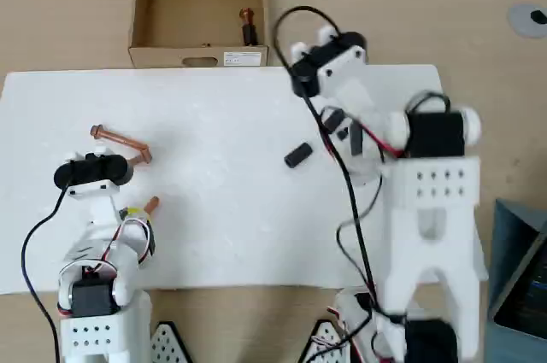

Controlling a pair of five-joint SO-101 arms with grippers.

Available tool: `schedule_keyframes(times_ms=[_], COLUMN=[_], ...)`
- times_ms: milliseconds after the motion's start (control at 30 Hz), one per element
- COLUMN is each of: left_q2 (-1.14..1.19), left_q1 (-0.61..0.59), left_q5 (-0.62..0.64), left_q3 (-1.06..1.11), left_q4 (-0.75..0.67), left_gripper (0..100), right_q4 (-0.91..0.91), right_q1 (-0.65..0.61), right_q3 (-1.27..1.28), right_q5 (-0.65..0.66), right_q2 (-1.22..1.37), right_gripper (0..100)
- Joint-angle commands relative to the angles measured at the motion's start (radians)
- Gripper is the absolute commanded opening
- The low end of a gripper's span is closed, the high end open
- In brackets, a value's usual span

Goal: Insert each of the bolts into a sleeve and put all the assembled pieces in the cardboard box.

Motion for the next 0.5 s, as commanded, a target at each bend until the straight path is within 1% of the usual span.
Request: schedule_keyframes(times_ms=[0, 100, 233, 367, 467], left_q2=[-0.007, -0.002, 0.015, 0.136, 0.302], left_q1=[-0.009, -0.008, -0.006, -0.006, -0.006], left_q5=[0.049, 0.133, 0.135, 0.144, 0.209], left_q3=[-0.072, -0.186, -0.285, -0.4, -0.531], left_q4=[-0.009, -0.009, -0.008, 0.043, 0.084], left_gripper=[0, 0, 0, 0, 0], right_q4=[0.017, -0.006, -0.087, -0.146, -0.153], right_q1=[0.001, 0.002, 0.077, 0.153, 0.203], right_q3=[0.113, 0.22, 0.328, 0.437, 0.501], right_q5=[-0.121, -0.206, -0.299, -0.308, -0.308], right_q2=[-0.142, -0.242, -0.389, -0.496, -0.544], right_gripper=[1.0, 1.0, 1.0, 0.9, 0.9])
